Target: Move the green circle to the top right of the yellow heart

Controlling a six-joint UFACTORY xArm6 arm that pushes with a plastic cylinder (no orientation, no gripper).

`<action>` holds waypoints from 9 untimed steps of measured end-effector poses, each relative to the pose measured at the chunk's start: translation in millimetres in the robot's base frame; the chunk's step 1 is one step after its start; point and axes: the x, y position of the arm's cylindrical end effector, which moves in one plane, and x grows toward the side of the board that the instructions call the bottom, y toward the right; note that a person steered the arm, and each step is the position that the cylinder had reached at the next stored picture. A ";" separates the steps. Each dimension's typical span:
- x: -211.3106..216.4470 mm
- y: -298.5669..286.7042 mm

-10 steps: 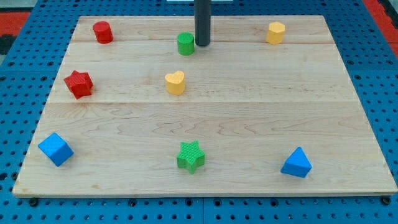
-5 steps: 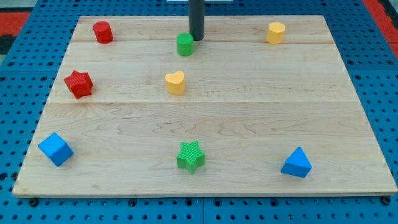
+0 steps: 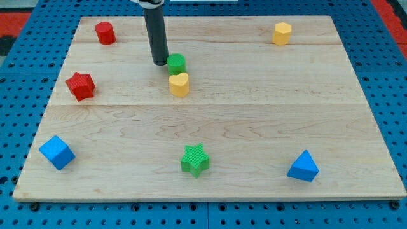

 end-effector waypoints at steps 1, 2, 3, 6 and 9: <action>-0.4 4.5; -5.6 24.3; -3.8 24.9; -5.9 67.9; -124.5 169.6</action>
